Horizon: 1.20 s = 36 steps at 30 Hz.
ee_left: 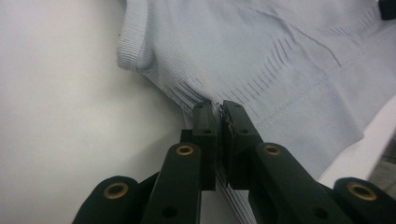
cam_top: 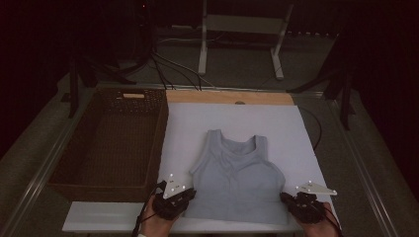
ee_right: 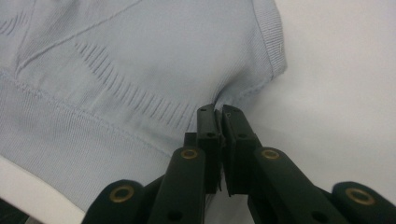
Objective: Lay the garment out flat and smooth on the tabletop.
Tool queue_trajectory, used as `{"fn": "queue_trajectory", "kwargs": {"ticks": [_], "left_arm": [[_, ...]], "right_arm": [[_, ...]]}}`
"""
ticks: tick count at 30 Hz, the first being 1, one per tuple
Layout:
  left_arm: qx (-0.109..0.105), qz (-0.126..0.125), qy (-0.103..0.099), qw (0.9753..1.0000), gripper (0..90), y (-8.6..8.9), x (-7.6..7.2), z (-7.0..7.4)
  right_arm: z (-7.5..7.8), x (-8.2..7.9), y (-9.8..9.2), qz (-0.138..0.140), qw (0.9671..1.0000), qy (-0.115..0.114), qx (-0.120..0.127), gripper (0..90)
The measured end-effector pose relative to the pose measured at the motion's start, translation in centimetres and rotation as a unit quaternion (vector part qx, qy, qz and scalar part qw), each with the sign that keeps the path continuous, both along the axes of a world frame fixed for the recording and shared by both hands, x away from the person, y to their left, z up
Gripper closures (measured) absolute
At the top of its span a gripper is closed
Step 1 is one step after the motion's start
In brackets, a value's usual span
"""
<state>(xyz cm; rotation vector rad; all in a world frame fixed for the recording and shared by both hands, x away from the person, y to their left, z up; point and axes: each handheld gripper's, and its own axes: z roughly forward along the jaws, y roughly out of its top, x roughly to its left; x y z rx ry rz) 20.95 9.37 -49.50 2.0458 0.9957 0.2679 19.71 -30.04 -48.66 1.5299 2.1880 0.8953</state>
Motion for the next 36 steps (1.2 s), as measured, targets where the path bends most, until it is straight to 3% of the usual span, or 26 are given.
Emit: {"fn": "queue_trajectory", "kwargs": {"ticks": [7, 14, 20, 26, 30, 36], "left_arm": [[-0.004, -0.013, 0.006, 0.9999, 84.5, -0.6, -0.3, -0.2], [-0.031, -0.016, 0.007, 0.9994, 61.3, -1.7, 0.9, -0.2], [-0.030, 0.000, 0.017, 0.9994, 46.9, -2.2, 2.0, -0.8], [-0.033, 0.029, 0.016, 0.9989, 40.3, -1.5, 2.2, -0.7], [-0.031, 0.022, 0.026, 0.9990, 37.9, -1.9, 2.6, -1.0], [-0.029, 0.022, 0.025, 0.9990, 35.3, -2.8, 3.2, -1.4]], "right_arm": [[0.1, -0.6, -0.4, -0.008, 0.9999, -0.008, -0.011, 87.0], [0.1, -0.5, -1.0, -0.018, 0.9996, -0.011, -0.016, 87.0], [0.2, -0.5, -1.1, -0.020, 0.9996, -0.014, -0.015, 87.0], [0.3, -0.5, -1.6, -0.027, 0.9994, -0.019, -0.015, 87.0], [0.4, -0.6, -1.9, -0.032, 0.9992, -0.021, -0.012, 87.0], [0.5, -0.7, -2.2, -0.036, 0.9991, -0.022, -0.009, 87.0]]}}
